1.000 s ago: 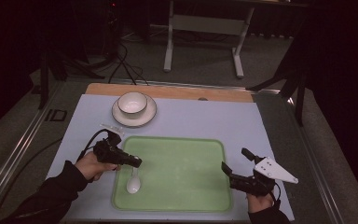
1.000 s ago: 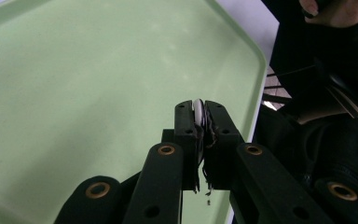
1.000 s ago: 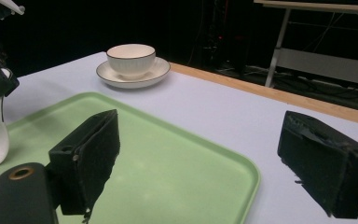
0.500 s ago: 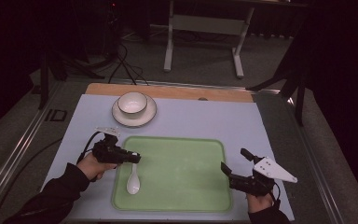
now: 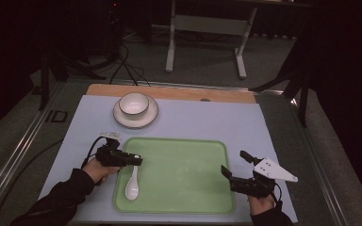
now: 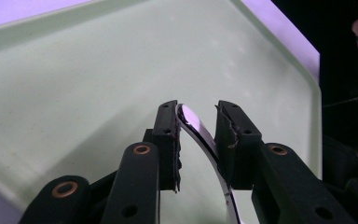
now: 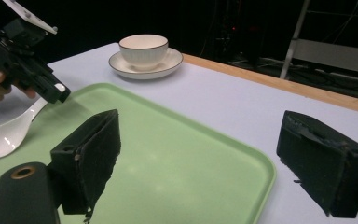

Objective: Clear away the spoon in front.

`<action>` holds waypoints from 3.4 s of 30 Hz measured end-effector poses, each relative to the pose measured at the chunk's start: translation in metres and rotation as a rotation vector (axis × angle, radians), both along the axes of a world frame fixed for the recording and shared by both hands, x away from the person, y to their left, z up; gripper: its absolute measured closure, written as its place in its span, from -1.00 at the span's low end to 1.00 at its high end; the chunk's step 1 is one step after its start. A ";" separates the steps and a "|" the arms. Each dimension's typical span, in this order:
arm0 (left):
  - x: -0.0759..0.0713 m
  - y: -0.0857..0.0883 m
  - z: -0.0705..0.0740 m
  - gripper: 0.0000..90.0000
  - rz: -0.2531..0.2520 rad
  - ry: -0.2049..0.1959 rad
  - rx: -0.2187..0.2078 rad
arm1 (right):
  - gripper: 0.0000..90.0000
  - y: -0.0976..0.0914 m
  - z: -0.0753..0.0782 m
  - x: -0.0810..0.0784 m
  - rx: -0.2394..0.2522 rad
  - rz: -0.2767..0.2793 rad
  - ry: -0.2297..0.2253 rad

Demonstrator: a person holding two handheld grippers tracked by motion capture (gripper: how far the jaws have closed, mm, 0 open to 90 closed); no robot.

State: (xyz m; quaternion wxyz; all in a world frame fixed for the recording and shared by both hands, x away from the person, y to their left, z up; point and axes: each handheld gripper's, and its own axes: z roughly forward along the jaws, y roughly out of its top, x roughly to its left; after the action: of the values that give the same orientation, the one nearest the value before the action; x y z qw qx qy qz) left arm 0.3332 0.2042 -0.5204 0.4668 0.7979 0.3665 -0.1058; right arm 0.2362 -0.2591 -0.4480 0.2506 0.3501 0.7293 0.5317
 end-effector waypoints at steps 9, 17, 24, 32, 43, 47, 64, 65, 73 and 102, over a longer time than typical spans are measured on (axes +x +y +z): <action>0.000 0.000 -0.019 0.47 0.060 0.019 0.000 | -0.70 0.001 -0.001 0.001 -0.002 0.014 0.009; -0.001 0.001 -0.019 0.43 0.109 -0.029 0.001 | -0.70 0.002 -0.001 0.001 0.000 0.026 0.018; -0.001 -0.002 -0.017 0.40 0.162 -0.088 0.084 | -0.70 0.002 -0.002 0.002 0.000 0.032 0.024; 0.000 -0.005 -0.016 0.25 0.172 -0.121 0.105 | -0.70 0.002 -0.002 0.002 0.002 0.037 0.033; 0.004 0.000 -0.013 0.23 0.252 -0.132 0.146 | -0.70 0.003 -0.002 0.002 0.000 0.041 0.036; 0.002 -0.003 -0.009 0.23 0.243 -0.132 0.139 | -0.70 0.003 -0.002 0.002 0.000 0.041 0.034; -0.012 -0.016 0.035 -0.29 0.208 -0.153 0.032 | -0.70 0.003 -0.002 0.001 -0.002 0.041 0.033; -0.012 -0.015 0.036 -0.38 0.201 -0.151 0.014 | -0.70 0.003 -0.001 0.001 -0.002 0.041 0.032; -0.020 -0.012 0.047 -0.80 0.171 -0.167 -0.009 | -0.70 0.004 -0.002 0.002 -0.003 0.041 0.033; -0.076 0.031 0.039 -0.96 0.298 -0.251 0.008 | -0.70 0.005 -0.003 0.002 -0.013 0.046 0.039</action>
State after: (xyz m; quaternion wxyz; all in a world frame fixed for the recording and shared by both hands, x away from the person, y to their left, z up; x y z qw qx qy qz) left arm 0.2568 0.2348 -0.4817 0.5162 0.7436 0.4198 0.0662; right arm 0.2381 -0.2539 -0.4508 0.2262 0.3419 0.7455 0.5256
